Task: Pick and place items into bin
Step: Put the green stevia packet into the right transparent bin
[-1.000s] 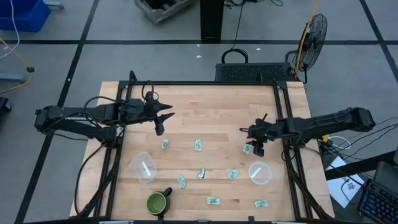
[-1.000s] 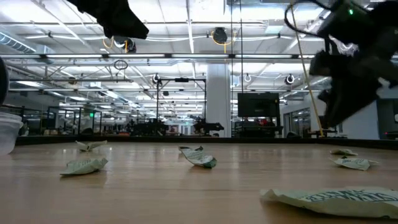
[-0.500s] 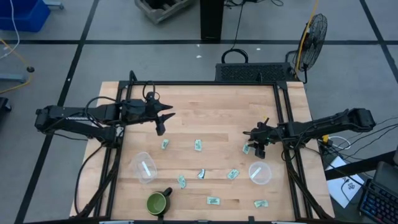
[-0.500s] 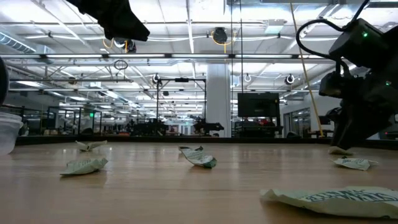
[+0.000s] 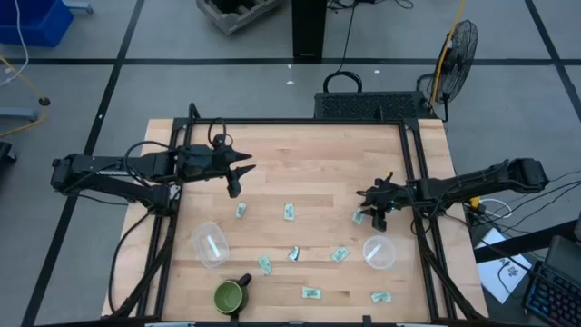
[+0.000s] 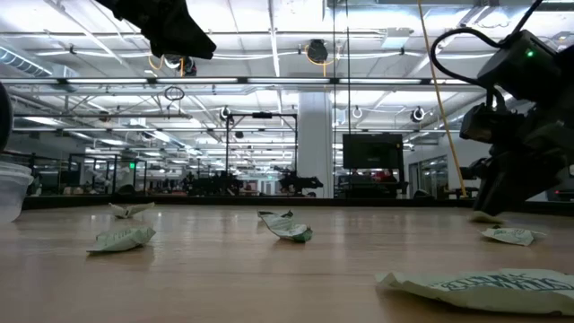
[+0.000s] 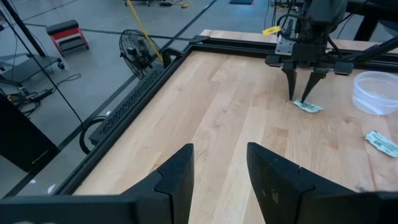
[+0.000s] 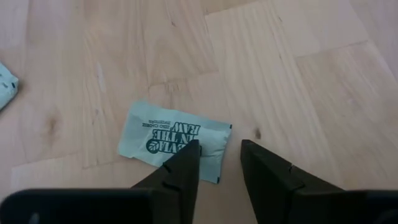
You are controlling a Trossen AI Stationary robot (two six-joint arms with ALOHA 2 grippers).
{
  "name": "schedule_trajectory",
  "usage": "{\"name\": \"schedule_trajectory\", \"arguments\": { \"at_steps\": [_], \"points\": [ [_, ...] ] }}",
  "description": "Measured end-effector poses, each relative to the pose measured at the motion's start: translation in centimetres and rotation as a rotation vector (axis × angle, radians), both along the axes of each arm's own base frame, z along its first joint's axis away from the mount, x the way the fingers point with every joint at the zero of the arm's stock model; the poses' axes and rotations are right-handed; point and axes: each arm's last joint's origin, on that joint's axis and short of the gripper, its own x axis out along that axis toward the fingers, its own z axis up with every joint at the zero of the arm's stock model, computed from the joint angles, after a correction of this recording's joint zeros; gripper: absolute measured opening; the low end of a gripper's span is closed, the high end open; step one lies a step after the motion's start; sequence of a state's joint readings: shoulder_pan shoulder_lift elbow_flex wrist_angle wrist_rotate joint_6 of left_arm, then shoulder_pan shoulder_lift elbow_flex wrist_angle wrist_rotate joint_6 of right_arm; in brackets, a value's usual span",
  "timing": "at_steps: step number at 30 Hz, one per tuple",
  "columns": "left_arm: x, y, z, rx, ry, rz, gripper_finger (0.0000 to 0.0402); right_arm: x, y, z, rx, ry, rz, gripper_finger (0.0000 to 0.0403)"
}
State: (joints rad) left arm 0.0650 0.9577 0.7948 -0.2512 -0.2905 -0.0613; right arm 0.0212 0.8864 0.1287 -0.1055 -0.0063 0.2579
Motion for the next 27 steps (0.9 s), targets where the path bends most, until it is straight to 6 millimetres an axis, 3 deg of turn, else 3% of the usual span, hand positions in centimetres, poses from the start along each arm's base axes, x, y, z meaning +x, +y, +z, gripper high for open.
{"name": "schedule_trajectory", "arguments": {
  "at_steps": [6, 12, 21, 27],
  "points": [
    [0.0, 0.0, 0.0, 0.001, 0.000, 0.000, 0.0154, -0.2, 0.0, -0.6, 0.017, -0.052, 0.003, 0.0052],
    [0.0, 0.0, 0.0, 0.004, 0.001, -0.002, 0.0154, 0.4, 0.1, 0.0, 0.033, -0.146, 0.023, 0.0006],
    [0.0, 0.0, 0.0, 0.004, 0.001, -0.002, 0.0154, 1.2, 0.2, 1.5, 0.034, -0.326, 0.034, 0.0003],
    [0.0, 0.0, 0.0, 0.003, 0.003, -0.002, 0.0154, 1.8, 0.8, 3.8, 0.189, -0.481, 0.110, 0.0004]
  ]
}}
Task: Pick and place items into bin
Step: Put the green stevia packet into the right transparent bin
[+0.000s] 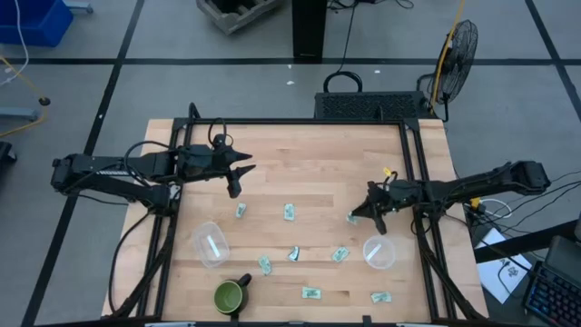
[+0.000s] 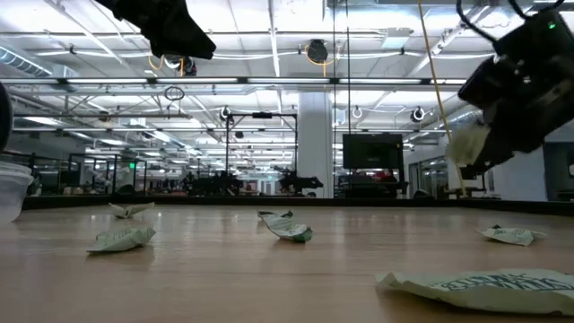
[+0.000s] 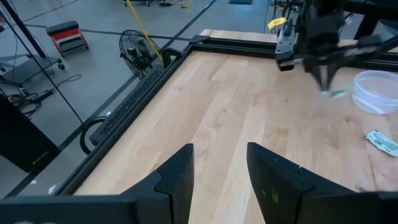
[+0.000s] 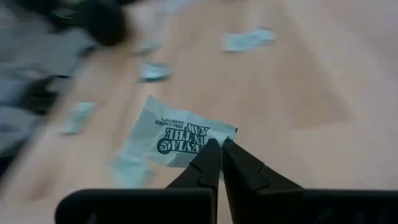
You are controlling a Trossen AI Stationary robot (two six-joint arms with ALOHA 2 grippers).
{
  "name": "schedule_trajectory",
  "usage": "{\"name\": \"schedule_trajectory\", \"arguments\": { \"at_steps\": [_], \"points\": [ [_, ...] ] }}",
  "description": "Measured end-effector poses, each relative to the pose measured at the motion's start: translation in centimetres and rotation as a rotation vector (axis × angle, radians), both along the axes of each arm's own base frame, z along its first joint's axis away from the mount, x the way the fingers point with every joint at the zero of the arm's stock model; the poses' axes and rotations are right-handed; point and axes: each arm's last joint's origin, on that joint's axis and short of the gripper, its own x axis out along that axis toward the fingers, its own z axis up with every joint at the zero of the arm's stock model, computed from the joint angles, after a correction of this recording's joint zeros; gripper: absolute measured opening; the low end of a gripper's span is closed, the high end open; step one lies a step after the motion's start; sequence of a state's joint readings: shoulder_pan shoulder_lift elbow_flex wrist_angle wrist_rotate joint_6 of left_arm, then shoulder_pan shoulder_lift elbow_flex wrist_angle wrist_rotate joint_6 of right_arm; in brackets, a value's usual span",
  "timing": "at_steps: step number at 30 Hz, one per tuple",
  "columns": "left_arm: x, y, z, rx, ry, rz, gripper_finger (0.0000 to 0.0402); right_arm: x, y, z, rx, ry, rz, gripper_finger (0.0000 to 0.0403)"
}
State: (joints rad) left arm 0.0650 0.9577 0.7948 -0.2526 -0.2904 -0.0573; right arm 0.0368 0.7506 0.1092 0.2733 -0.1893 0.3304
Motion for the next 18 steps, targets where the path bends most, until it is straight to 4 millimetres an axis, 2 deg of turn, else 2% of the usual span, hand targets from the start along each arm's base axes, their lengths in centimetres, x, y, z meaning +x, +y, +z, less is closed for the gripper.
{"name": "schedule_trajectory", "arguments": {
  "at_steps": [6, 9, 14, 18],
  "points": [
    [0.0, 0.0, -0.1, -0.004, 0.007, 0.001, 0.0154, 0.2, 1.9, 2.3, 0.166, -0.045, 0.206, 0.0002],
    [0.0, 0.0, -0.1, -0.005, 0.007, 0.001, 0.0154, 0.4, 2.8, 3.5, 0.167, -0.016, 0.258, 0.0002],
    [0.0, 0.0, -0.1, -0.024, -0.001, 0.010, 0.0154, -0.1, 3.9, 4.6, 0.077, 0.244, 0.214, 0.0001],
    [0.0, 0.0, -0.1, -0.041, -0.007, 0.017, 0.0154, -0.4, 4.9, 6.8, 0.020, 0.356, 0.184, 0.0001]
  ]
}}
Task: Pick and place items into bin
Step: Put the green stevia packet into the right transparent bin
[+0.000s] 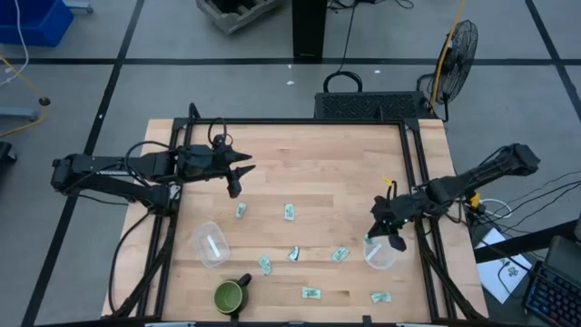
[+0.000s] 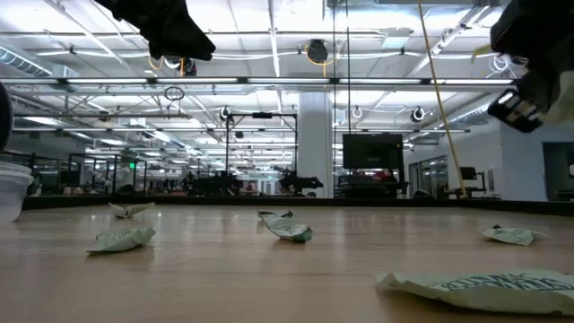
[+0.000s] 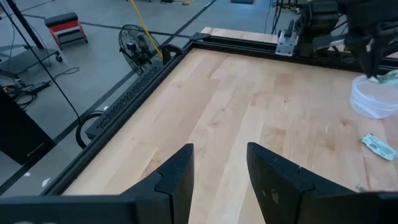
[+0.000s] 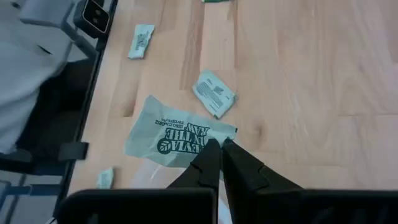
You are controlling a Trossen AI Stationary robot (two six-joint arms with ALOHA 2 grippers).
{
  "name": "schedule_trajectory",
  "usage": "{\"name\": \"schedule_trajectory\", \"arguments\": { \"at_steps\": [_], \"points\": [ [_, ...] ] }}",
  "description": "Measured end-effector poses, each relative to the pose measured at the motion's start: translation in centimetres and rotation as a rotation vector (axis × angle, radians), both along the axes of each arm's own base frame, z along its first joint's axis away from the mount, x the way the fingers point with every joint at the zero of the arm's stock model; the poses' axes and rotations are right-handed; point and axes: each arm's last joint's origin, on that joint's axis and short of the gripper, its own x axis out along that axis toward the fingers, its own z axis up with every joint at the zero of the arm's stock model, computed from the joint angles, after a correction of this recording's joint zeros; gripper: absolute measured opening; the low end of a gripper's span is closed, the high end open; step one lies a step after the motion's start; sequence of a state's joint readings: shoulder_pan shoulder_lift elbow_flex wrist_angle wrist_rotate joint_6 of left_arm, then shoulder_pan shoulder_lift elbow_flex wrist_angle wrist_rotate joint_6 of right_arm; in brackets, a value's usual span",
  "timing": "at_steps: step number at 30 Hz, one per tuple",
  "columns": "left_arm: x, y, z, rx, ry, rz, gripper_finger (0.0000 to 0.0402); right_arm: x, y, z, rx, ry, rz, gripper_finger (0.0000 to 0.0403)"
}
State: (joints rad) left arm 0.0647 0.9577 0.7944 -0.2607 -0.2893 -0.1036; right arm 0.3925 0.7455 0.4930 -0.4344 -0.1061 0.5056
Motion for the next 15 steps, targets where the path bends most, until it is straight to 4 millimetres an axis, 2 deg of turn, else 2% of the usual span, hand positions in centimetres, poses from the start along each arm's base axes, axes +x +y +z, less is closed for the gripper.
{"name": "schedule_trajectory", "arguments": {
  "at_steps": [3, 5, 10, 15],
  "points": [
    [0.0, 0.0, 0.0, -0.010, -0.004, 0.005, 0.0154, 0.0, 1.1, 1.6, 0.015, -0.024, 0.024, 0.0001],
    [0.0, 0.0, 0.0, -0.010, -0.004, 0.005, 0.0154, -0.1, 1.8, 2.0, 0.054, -0.006, 0.022, 0.0001],
    [0.0, 0.0, 0.0, -0.008, -0.003, 0.004, 0.0154, -1.2, 2.8, -0.1, 0.066, 0.285, -0.103, 0.0000],
    [0.0, 0.0, 0.0, -0.010, -0.004, 0.005, 0.0154, -0.6, 3.9, -1.1, 0.042, 0.320, -0.113, 0.0000]
  ]
}}
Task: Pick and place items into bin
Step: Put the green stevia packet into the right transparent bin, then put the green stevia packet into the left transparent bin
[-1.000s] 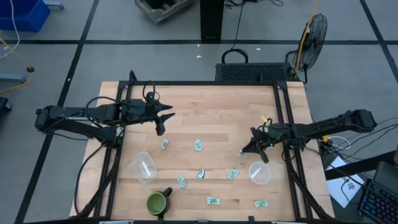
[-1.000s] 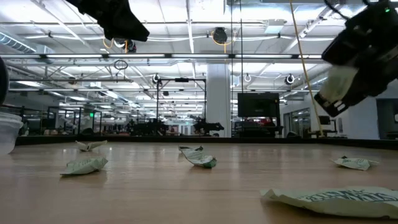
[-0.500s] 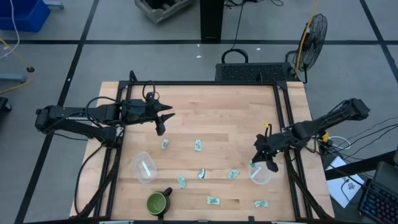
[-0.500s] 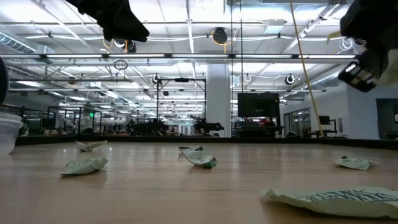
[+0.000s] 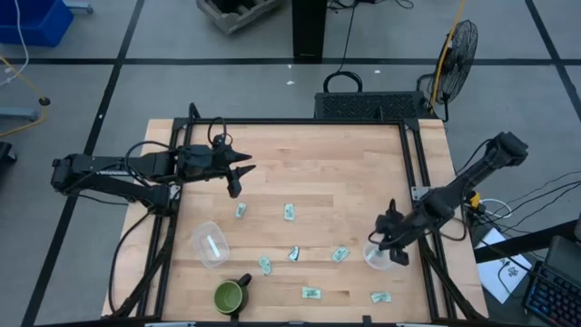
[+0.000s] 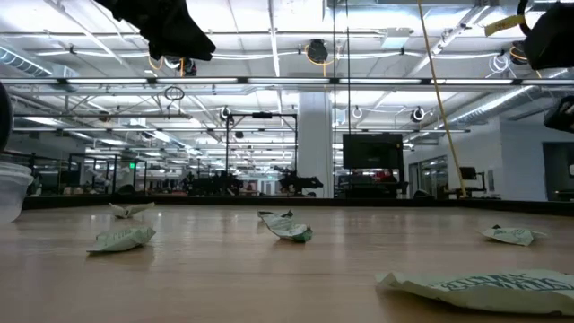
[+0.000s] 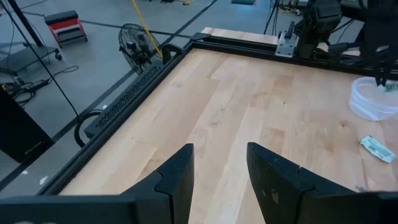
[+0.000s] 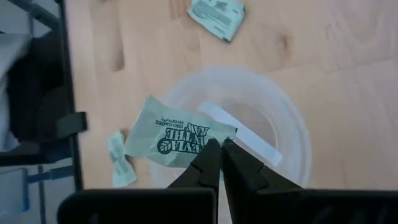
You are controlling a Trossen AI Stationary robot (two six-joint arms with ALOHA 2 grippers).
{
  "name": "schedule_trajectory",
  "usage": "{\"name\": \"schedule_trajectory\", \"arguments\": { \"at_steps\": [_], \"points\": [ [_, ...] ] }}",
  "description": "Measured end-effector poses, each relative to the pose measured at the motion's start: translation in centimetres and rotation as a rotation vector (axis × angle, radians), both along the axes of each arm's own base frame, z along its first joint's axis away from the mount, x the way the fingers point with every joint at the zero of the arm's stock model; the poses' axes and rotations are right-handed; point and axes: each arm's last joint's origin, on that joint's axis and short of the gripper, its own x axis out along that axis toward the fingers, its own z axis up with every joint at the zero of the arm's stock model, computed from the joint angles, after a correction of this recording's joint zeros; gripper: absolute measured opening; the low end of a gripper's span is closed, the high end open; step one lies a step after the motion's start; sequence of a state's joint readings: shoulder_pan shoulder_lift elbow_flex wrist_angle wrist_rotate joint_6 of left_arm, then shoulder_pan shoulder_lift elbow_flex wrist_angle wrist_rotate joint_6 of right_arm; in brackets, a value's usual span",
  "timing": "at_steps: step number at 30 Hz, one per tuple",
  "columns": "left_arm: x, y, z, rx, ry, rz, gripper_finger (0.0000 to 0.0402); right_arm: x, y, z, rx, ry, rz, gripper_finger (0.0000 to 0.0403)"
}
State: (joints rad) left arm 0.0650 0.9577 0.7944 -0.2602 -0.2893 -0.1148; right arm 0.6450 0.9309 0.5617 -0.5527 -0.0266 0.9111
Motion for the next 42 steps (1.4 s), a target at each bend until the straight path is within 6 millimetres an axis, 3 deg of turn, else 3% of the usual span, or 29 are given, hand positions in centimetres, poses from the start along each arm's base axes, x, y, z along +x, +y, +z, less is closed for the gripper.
{"name": "schedule_trajectory", "arguments": {
  "at_steps": [12, 26, 31, 35, 42],
  "points": [
    [0.0, 0.0, 0.0, 0.001, 0.001, -0.002, 0.0154, 0.7, 0.8, -2.4, -0.036, 0.181, 0.017, 0.0013],
    [0.0, 0.0, 0.0, 0.002, -0.001, -0.002, 0.0154, 0.9, 0.8, -2.6, -0.043, 0.184, -0.035, 0.0089],
    [0.0, 0.0, 0.0, -0.003, 0.000, -0.007, 0.0154, 0.7, 0.7, -1.8, 0.024, 0.168, -0.101, 0.0100],
    [-0.1, -0.4, -0.4, -0.085, 0.030, -0.112, 0.0154, 0.6, 0.5, -0.6, 0.086, 0.091, -0.109, 0.0095],
    [0.3, -0.8, -2.8, -0.267, 0.212, -0.184, 0.0154, 1.0, 0.5, 2.7, 0.188, -0.267, 0.022, 0.0097]
  ]
}}
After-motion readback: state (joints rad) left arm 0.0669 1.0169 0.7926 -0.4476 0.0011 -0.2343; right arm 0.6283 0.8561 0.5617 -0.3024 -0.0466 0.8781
